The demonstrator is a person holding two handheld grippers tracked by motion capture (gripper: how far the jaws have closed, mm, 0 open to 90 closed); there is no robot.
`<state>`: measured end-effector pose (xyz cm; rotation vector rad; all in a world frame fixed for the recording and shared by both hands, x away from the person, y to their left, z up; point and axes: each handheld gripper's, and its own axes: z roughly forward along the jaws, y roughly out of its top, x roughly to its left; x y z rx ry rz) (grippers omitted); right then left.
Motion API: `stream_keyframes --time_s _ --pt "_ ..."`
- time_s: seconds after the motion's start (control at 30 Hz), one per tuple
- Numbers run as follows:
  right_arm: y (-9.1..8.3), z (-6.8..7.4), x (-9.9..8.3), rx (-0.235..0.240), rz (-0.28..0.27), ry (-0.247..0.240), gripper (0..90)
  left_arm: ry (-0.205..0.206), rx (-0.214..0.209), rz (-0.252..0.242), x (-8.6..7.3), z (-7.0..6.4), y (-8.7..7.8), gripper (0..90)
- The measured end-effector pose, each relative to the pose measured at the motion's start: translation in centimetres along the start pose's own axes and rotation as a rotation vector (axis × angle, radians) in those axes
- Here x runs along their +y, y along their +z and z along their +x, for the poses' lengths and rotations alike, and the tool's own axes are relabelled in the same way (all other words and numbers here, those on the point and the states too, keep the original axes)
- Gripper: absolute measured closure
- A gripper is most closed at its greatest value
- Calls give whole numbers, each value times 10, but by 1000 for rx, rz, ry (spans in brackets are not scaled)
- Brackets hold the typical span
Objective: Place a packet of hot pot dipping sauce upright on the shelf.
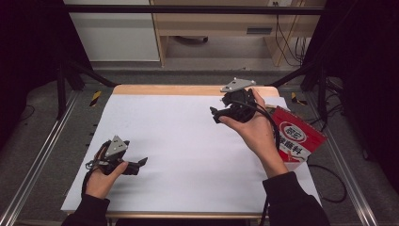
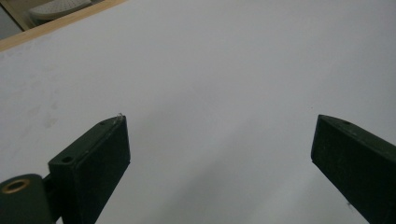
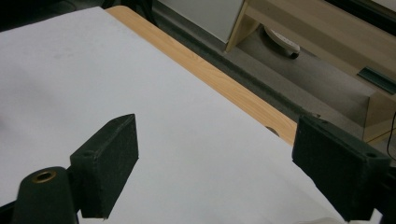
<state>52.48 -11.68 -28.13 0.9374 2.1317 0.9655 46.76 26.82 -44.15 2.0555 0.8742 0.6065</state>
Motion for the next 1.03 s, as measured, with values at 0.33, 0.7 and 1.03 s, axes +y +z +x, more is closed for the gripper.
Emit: stream_keyframes --time_s 0.33,0.7,1.03 --pt "20 2 -9 -9 -12 103 134 1 3 5 0 1 0 46" --pt "46 29 -40 6 -2 178 115 -4 11 11 -1 2 0 46" --pt "72 63 -85 31 48 179 103 -8 19 16 -1 4 1 47"
